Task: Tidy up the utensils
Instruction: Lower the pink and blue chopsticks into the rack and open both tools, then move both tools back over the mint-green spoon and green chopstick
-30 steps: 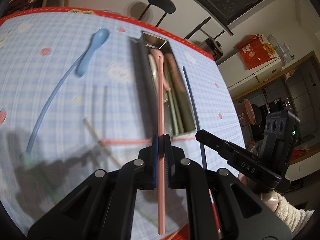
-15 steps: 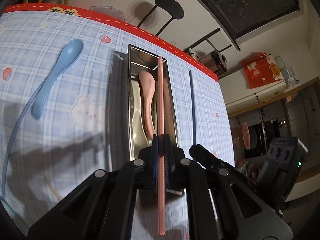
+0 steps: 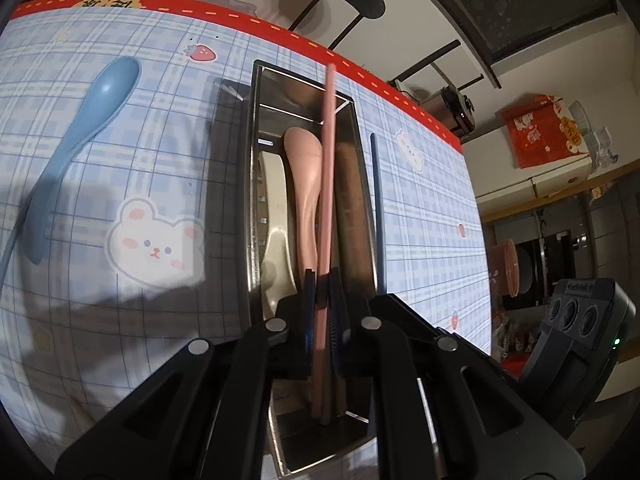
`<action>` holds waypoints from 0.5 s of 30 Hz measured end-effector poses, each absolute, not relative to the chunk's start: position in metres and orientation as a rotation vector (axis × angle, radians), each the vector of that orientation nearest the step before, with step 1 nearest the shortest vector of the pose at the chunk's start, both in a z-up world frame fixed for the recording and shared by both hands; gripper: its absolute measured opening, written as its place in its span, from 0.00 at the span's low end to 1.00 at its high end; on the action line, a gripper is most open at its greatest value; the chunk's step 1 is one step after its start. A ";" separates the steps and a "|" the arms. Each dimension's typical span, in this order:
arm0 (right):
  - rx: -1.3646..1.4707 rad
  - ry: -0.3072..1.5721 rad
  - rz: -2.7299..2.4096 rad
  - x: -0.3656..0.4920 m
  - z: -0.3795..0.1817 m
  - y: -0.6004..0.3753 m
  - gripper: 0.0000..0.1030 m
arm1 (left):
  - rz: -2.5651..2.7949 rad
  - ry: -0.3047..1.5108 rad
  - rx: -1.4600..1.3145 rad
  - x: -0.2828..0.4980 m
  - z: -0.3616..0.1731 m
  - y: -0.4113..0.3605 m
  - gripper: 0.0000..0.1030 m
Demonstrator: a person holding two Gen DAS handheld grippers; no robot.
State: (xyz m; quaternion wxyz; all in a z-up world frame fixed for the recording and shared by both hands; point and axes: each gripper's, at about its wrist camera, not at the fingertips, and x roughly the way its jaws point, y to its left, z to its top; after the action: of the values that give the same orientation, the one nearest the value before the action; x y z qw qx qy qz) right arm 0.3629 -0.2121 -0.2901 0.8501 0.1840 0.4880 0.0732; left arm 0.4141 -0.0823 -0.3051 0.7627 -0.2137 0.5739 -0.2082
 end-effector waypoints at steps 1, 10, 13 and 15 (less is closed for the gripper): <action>0.386 1.029 0.155 0.363 -0.291 -0.212 0.06 | -0.452 1.248 -0.457 0.415 -0.305 -0.082 0.09; 0.367 1.019 0.130 0.358 -0.281 -0.212 0.16 | -0.440 1.206 -0.415 0.411 -0.288 -0.073 0.32; 0.356 1.003 0.117 0.350 -0.273 -0.213 0.43 | -0.417 1.172 -0.411 0.403 -0.274 -0.061 0.61; 0.346 1.001 0.106 0.344 -0.268 -0.212 0.58 | -0.397 1.149 -0.413 0.399 -0.266 -0.051 0.70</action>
State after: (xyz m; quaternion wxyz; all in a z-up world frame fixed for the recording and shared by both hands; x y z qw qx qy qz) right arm 0.3438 -0.2115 -0.2684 0.8616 0.1650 0.4773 0.0507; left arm 0.3989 -0.0514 -0.2663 0.8008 -0.1927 0.5360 -0.1851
